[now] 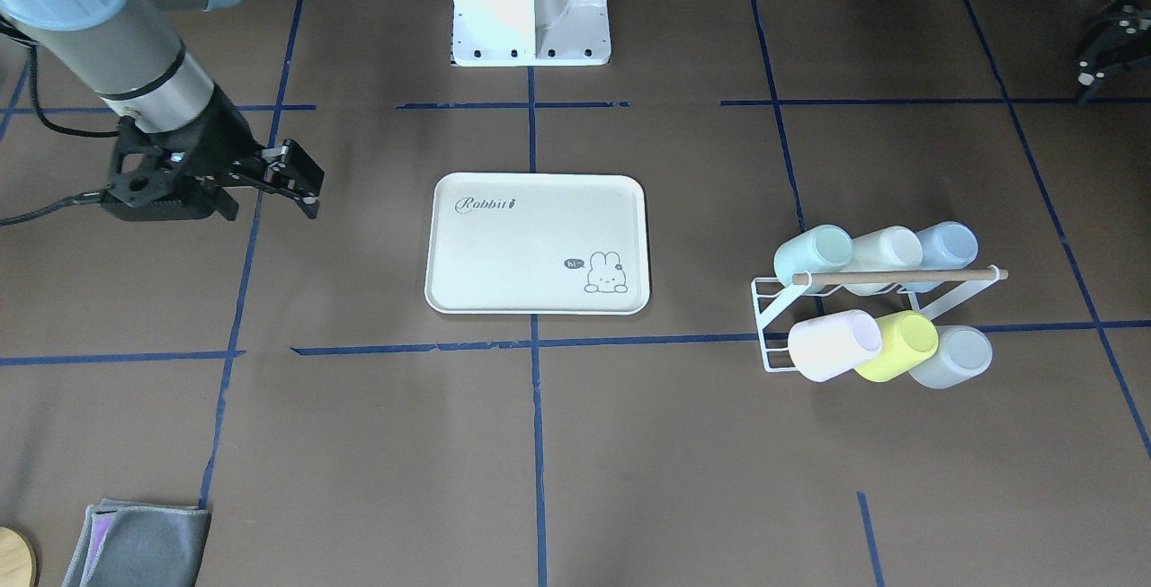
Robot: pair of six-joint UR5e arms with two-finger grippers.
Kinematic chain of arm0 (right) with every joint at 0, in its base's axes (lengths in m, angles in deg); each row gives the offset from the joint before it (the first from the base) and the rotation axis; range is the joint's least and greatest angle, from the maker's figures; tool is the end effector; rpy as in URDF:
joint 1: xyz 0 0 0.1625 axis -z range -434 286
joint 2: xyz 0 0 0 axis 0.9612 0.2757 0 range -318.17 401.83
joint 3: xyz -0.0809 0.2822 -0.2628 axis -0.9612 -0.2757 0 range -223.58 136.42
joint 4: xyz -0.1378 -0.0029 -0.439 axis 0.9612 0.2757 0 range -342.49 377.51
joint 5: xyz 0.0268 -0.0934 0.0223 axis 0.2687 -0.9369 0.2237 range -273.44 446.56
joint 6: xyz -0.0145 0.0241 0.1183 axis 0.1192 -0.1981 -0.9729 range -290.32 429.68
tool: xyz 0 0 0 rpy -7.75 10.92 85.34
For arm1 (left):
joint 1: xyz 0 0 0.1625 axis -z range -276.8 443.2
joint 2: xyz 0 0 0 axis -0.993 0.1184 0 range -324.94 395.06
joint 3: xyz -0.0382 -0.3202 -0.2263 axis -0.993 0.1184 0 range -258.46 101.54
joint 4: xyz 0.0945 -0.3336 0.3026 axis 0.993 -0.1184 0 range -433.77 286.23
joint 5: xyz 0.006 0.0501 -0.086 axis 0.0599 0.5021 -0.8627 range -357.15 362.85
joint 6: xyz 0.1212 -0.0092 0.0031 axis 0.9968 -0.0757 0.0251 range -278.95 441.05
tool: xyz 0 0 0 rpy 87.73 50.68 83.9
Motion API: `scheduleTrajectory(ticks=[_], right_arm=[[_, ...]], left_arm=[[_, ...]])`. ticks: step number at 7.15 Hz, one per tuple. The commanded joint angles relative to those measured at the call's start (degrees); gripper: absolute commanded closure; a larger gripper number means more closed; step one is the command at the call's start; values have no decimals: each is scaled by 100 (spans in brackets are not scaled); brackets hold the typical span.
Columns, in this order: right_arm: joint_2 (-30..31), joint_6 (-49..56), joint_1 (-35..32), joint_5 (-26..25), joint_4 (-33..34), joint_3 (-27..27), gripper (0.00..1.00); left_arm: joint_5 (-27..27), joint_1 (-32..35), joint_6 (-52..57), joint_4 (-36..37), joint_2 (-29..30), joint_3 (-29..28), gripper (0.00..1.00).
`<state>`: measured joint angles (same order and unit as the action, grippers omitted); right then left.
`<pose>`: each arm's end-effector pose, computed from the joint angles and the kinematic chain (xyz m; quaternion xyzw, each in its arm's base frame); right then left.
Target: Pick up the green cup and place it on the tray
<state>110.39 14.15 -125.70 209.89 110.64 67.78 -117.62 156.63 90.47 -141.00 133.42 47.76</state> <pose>-0.3251 -0.5189 0.2445 0.0251 -0.4217 0.0389 0.9055 0.0746 -0.5021 0.3034 0.1661 0.2689 0.2615 0.9120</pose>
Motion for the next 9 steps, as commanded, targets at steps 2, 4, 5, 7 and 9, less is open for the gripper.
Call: scheduleTrajectory(ticks=[2, 4, 5, 7, 9], right_arm=[[710, 1244, -541, 7, 117, 88, 0], [1097, 2087, -971, -2, 126, 62, 0], [1307, 2273, -1199, 6, 126, 53, 0], [1598, 2503, -1377, 15, 108, 53, 0], [1977, 2713, -1429, 172, 64, 44, 0]], left_arm=[[1479, -1144, 50, 219, 376, 526, 0], [2479, -2046, 77, 855, 997, 508, 0], [3363, -2748, 77, 1696, 1592, 500, 0], [5018, -3858, 86, 2449, 1933, 491, 0], [5977, -4606, 748, 3020, 1950, 386, 0]])
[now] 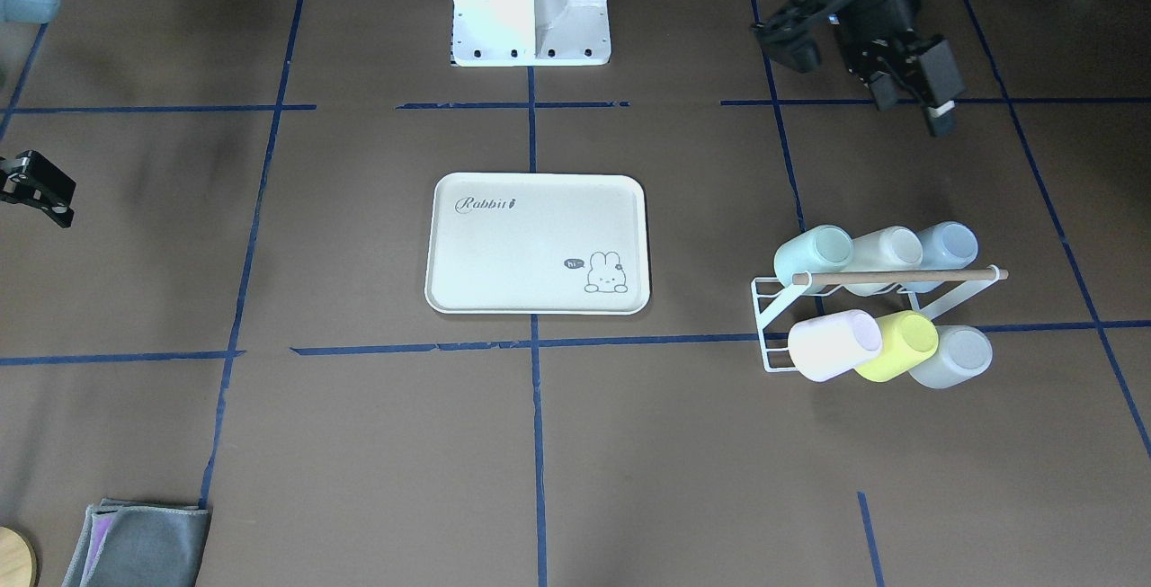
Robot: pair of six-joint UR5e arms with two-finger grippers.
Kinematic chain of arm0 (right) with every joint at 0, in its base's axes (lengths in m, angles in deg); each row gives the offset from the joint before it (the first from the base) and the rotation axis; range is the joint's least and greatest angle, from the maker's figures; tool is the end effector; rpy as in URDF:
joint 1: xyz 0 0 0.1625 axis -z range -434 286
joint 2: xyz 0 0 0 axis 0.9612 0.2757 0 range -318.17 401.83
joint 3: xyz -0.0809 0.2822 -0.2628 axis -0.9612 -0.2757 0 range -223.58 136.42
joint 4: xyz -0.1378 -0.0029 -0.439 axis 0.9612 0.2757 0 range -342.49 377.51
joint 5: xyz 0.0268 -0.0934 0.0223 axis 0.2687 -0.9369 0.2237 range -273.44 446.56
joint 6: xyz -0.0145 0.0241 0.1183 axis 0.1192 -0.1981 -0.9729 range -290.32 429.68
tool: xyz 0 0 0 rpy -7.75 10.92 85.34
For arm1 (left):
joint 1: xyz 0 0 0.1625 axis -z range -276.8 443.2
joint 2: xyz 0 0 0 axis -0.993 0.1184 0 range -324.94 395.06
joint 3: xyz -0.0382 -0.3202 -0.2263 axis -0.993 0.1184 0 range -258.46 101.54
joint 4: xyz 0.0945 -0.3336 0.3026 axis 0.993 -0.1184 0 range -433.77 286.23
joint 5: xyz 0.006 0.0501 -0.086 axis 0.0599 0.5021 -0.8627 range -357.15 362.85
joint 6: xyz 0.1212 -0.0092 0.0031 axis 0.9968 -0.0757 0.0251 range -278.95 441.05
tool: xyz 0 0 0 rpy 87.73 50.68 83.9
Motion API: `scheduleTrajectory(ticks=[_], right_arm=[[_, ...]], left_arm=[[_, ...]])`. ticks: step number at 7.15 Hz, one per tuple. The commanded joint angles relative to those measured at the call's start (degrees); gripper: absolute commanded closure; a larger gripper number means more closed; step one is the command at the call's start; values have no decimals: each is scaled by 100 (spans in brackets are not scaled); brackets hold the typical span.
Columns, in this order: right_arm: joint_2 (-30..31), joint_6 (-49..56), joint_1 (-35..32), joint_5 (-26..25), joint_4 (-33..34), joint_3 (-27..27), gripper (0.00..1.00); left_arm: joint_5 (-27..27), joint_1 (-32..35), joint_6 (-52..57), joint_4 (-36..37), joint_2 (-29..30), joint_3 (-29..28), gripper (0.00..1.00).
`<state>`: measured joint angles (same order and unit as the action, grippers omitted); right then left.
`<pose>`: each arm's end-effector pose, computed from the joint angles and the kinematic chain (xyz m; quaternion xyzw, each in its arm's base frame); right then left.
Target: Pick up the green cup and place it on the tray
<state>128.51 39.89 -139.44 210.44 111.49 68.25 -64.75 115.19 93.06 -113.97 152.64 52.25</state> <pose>-0.1694 -0.5283 0.4268 0.0256 -0.3351 -0.0104 0.9418 0.3082 -0.4043 0.1775 0.2200 -0.1149 0.5299 0.8109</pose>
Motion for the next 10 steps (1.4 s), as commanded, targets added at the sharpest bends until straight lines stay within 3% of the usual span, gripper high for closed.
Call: scheduleTrajectory(ticks=[1, 3, 4, 7, 10], right_arm=[[165, 132, -108, 214, -11, 5, 0], [174, 114, -231, 444, -11, -21, 0], [174, 123, -241, 444, -11, -56, 0], [182, 114, -241, 514, -11, -74, 0], [191, 132, -328, 619, -11, -109, 0]], left_arm=[[1208, -709, 896, 337, 29, -211, 0], [1686, -1115, 1319, 328, 186, -1148, 1], [1923, -1134, 2070, 337, 231, -1301, 1], [2180, -1169, 2332, 319, 196, -1556, 0], [2706, -1292, 2350, 267, 310, -2538, 0]])
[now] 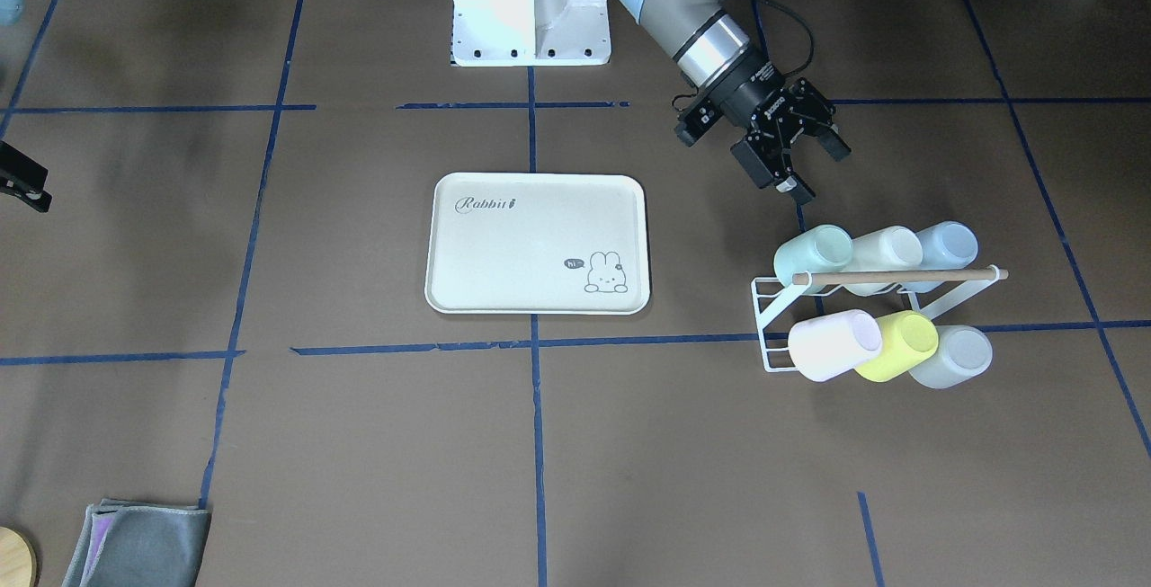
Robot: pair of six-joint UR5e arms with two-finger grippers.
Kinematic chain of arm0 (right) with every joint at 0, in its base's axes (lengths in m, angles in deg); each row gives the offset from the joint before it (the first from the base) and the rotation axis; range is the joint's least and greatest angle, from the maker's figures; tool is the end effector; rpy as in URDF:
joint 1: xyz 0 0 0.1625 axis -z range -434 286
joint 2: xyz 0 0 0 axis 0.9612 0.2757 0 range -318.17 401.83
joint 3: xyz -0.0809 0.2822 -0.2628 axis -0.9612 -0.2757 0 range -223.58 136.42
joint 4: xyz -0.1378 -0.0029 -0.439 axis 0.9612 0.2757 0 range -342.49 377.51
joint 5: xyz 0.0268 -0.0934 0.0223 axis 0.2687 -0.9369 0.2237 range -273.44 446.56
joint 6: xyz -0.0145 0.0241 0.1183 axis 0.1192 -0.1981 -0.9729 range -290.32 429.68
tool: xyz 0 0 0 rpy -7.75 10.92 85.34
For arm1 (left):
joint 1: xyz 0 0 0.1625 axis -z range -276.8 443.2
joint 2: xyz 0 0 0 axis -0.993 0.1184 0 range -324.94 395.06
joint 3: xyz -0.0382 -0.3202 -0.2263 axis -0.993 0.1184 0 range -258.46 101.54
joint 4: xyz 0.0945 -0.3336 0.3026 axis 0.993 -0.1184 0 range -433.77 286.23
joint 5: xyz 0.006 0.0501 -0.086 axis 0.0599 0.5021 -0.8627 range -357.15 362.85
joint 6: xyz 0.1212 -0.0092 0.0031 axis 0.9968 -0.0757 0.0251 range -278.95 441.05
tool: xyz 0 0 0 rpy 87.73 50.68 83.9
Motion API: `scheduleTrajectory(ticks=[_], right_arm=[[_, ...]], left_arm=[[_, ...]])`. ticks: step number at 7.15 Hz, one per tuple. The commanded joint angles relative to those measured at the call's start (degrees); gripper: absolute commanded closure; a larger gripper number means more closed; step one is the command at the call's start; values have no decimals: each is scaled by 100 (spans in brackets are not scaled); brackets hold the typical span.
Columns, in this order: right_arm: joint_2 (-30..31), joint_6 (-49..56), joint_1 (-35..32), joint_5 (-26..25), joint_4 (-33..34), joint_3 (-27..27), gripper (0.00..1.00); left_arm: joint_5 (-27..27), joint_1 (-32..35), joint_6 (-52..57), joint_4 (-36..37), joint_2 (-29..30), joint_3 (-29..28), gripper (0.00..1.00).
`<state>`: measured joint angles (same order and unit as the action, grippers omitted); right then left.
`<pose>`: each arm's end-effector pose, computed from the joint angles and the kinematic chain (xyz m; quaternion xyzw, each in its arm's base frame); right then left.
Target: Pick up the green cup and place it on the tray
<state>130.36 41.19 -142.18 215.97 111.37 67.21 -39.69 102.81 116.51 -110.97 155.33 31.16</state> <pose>-0.1494 -0.5240 0.4472 -0.0052 -0.3653 0.0004 0.9309 0.4694 -0.4039 0.2531 0.0985 -0.3908 0.7363 0.5435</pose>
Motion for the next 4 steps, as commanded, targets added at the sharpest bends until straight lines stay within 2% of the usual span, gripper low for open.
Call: scheduleTrajectory(ticks=[1, 4], right_arm=[[15, 2, -63, 67, 0, -5, 0], [50, 2, -89, 67, 0, -5, 0]], left_arm=[[228, -63, 5, -86, 66, -633, 0], [622, -151, 22, -200, 163, -1214, 0]])
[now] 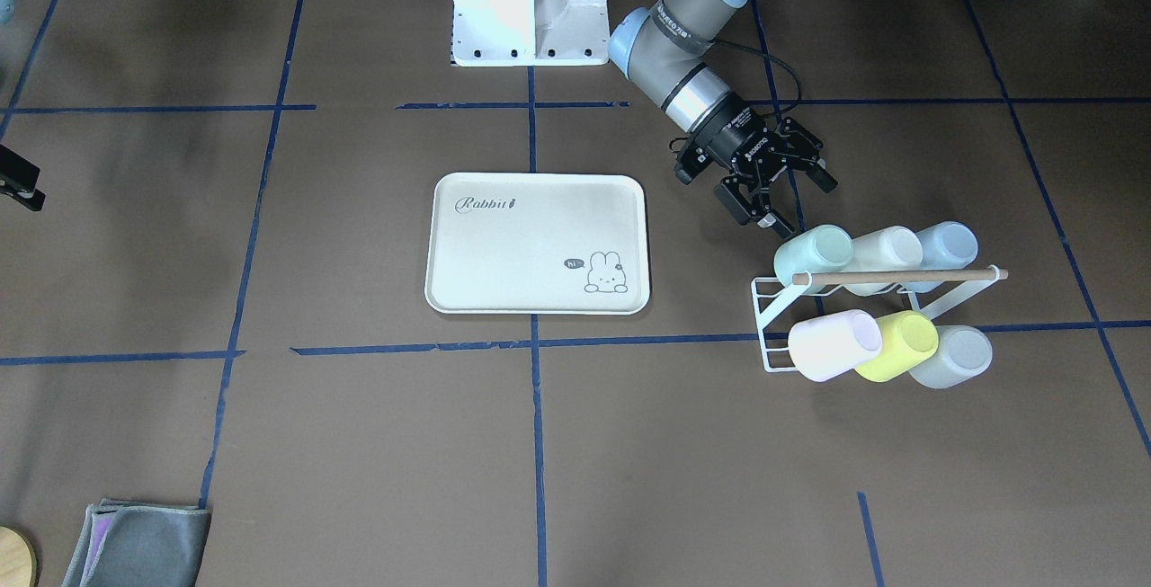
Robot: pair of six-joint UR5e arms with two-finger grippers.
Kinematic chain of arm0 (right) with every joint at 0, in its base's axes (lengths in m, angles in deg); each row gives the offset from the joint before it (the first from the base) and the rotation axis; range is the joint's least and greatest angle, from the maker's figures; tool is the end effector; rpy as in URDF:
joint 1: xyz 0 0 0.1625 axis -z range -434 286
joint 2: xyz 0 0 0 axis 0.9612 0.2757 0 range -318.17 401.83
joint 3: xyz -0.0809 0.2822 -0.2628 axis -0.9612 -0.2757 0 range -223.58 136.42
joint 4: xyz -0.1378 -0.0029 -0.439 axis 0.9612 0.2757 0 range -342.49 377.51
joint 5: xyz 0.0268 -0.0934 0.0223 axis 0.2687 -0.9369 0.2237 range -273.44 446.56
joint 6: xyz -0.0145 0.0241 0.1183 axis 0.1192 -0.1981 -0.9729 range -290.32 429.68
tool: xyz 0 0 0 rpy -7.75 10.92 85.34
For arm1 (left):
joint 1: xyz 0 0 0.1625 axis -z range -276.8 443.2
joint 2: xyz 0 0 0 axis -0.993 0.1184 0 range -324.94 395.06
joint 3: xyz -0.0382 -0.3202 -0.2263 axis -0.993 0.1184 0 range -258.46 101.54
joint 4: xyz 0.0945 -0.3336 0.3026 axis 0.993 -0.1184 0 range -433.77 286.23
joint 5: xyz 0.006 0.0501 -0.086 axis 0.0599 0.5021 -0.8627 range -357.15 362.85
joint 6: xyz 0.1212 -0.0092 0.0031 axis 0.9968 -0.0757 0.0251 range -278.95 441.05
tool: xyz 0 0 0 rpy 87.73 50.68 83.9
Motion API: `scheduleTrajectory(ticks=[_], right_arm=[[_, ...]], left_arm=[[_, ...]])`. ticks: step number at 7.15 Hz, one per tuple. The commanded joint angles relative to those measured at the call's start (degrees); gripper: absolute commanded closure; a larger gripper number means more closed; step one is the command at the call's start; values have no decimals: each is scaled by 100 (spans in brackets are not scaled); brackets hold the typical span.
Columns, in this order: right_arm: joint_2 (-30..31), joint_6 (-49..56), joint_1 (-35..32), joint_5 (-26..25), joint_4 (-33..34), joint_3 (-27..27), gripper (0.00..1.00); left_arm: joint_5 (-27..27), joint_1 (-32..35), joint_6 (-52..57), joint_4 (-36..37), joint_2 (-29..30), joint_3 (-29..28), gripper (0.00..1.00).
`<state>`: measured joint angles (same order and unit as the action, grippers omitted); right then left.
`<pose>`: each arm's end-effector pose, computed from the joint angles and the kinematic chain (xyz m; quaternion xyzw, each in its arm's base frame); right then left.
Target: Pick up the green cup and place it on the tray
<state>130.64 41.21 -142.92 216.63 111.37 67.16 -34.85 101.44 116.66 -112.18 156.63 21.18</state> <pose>-0.1431 -0.5240 0.4494 -0.0078 -0.3691 0.0062 0.9294 0.5192 -0.4128 0.2992 0.0590 -0.4425 0.7440 0.4973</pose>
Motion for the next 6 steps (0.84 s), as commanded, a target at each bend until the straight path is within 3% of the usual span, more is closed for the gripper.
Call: scheduleTrajectory(ticks=[1, 6], right_arm=[[31, 0, -50, 1, 0, 0, 0], [32, 0, -60, 1, 0, -18, 0]], left_arm=[[183, -14, 8, -149, 164, -487, 1], [482, 144, 348, -562, 165, -911, 1]])
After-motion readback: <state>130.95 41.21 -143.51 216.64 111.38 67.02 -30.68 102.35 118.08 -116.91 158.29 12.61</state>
